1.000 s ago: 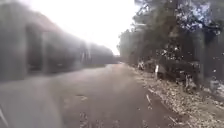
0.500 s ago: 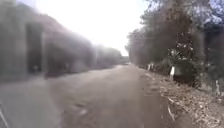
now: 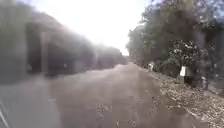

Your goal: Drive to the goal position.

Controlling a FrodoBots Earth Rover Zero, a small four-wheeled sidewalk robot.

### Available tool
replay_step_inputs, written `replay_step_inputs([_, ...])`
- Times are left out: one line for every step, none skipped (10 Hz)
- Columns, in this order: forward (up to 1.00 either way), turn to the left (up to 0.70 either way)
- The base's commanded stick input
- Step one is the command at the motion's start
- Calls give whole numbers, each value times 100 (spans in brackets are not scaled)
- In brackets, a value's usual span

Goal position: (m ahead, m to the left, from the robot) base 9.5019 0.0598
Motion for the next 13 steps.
replay_step_inputs([100, -27])
replay_step_inputs([100, -23])
replay_step_inputs([100, -12])
replay_step_inputs([100, -1])
replay_step_inputs([100, 0])
replay_step_inputs([100, 0])
replay_step_inputs([100, 0])
replay_step_inputs([100, 0])
replay_step_inputs([100, 0])
replay_step_inputs([100, 0])
replay_step_inputs([100, 0])
replay_step_inputs([100, 0])
replay_step_inputs([100, 0])
